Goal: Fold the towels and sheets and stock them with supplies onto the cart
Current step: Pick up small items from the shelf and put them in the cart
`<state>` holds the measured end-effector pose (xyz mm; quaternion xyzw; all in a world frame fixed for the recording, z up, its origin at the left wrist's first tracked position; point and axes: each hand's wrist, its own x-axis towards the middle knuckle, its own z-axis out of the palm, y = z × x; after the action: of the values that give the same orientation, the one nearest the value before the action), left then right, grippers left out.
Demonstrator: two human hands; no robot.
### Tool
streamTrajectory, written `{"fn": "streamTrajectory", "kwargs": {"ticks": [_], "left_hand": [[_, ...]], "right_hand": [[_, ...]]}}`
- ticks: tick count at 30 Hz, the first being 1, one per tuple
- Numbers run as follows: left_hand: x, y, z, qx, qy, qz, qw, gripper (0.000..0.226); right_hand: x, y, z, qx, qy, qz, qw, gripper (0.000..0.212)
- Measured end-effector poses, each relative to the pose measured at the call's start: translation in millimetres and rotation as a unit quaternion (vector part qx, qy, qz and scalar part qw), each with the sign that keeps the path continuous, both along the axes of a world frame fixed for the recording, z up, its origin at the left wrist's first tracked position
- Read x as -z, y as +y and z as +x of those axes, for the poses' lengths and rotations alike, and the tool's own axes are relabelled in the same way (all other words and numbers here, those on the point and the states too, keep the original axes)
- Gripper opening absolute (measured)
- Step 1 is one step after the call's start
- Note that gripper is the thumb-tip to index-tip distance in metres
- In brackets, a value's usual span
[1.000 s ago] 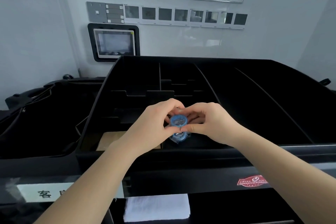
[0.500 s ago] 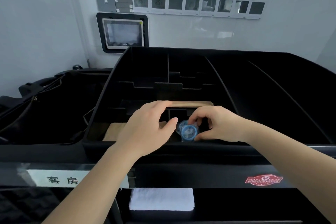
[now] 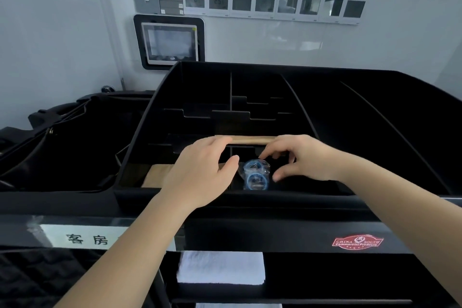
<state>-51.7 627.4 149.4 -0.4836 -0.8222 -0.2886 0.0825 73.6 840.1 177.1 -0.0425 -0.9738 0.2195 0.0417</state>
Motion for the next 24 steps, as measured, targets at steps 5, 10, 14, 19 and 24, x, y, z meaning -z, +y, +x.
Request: {"fn": "streamTrajectory", "kwargs": {"ticks": [5, 10, 14, 19, 24], "left_hand": [[-2, 0, 3, -0.017, -0.003, -0.003, 1.0, 0.05], [-3, 1, 4, -0.028, -0.011, -0.009, 1.0, 0.048], [-2, 2, 3, -0.03, -0.004, -0.011, 0.999, 0.048], [0, 2, 3, -0.037, 0.005, -0.013, 0.999, 0.047], [-1, 2, 6, -0.046, 0.022, -0.01, 0.999, 0.045]], "right_hand": [[1, 6, 2, -0.032, -0.053, 0.059, 0.996, 0.042], [14, -9, -7, -0.1, -0.094, 0.156, 0.978, 0.045], [8, -10, -7, -0.092, -0.059, 0.134, 0.985, 0.046], [3, -3, 2, -0.086, -0.109, 0.114, 0.984, 0.055], [8, -13, -7, -0.095, -0.13, 0.11, 0.981, 0.058]]}}
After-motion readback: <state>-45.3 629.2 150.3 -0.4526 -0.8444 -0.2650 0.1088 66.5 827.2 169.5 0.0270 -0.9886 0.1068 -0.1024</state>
